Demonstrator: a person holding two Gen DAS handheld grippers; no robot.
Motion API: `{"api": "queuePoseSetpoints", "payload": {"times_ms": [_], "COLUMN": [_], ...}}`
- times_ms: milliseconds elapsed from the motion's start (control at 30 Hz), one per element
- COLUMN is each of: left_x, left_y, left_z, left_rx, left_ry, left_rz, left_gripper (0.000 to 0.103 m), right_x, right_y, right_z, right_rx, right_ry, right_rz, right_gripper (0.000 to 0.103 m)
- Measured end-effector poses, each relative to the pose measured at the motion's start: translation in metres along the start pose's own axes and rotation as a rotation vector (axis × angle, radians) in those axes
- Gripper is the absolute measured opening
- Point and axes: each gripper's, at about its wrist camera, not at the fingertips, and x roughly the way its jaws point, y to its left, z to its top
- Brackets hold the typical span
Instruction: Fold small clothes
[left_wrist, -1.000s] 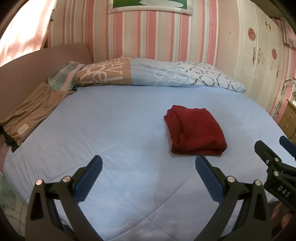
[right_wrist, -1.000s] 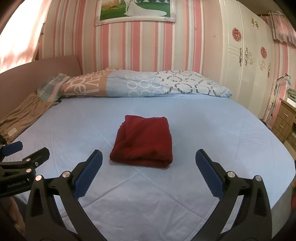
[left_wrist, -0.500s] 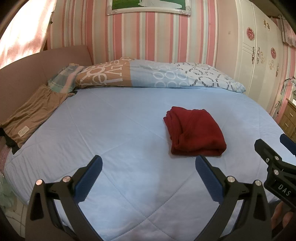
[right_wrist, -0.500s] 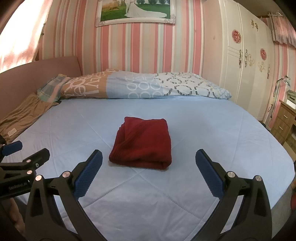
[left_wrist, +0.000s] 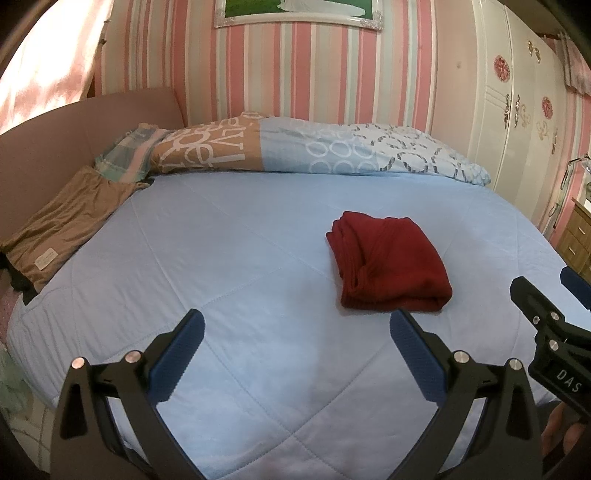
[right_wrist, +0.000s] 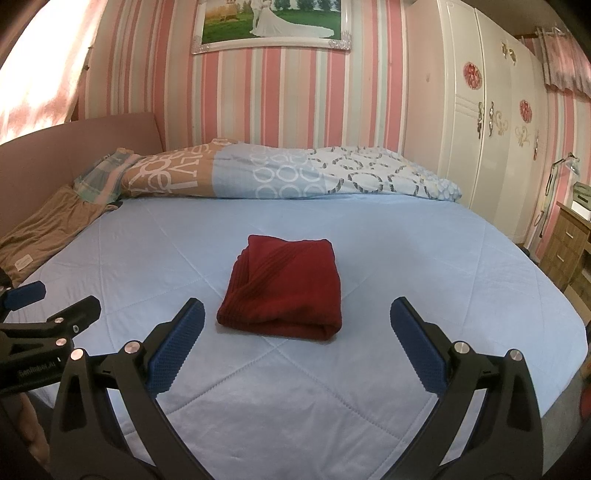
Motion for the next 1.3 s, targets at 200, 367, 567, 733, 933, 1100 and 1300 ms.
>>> {"api": "queuePoseSetpoints", "payload": {"times_ms": [200,367,567,733,933,1100,1300], "left_x": [0.000,0.003,0.003,0.004,0.004,0.008,0.007], "left_y": [0.000,-0.004,-0.006,-0.006,-0.009,-0.012,-0.013], "left_z": [0.002,0.003,0.005,0.005,0.004,0.001,0.000], "left_rx": [0.003,0.001,-0.001,-0.001,0.003,0.010,0.006], "left_ry": [-0.008,0.005,0.005,0.010,0.007,0.007,0.006], "left_rz": [0.005,0.003,0.005,0.002,0.009,0.023,0.017], "left_gripper": [0.101,0.101,0.101,0.101,0.101,0.101,0.101], "right_x": [-0.001,-0.001,-0.001,0.000,0.003,0.006,0.007], "right_y": [0.000,0.001,0.001,0.001,0.001,0.004,0.003], "right_z": [0.003,0.003,0.003,0.003,0.001,-0.003,-0.004], "right_rx": [-0.004,-0.009,-0.009,-0.009,-0.018,-0.033,-0.028], "right_ry": [-0.008,-0.007,-0.007,-0.005,0.001,0.004,0.005], "right_rz": [0.000,0.000,0.000,0.001,-0.002,-0.001,-0.001], "right_gripper": [0.100,0.100,0.100,0.100,0.100,0.100,0.100]}}
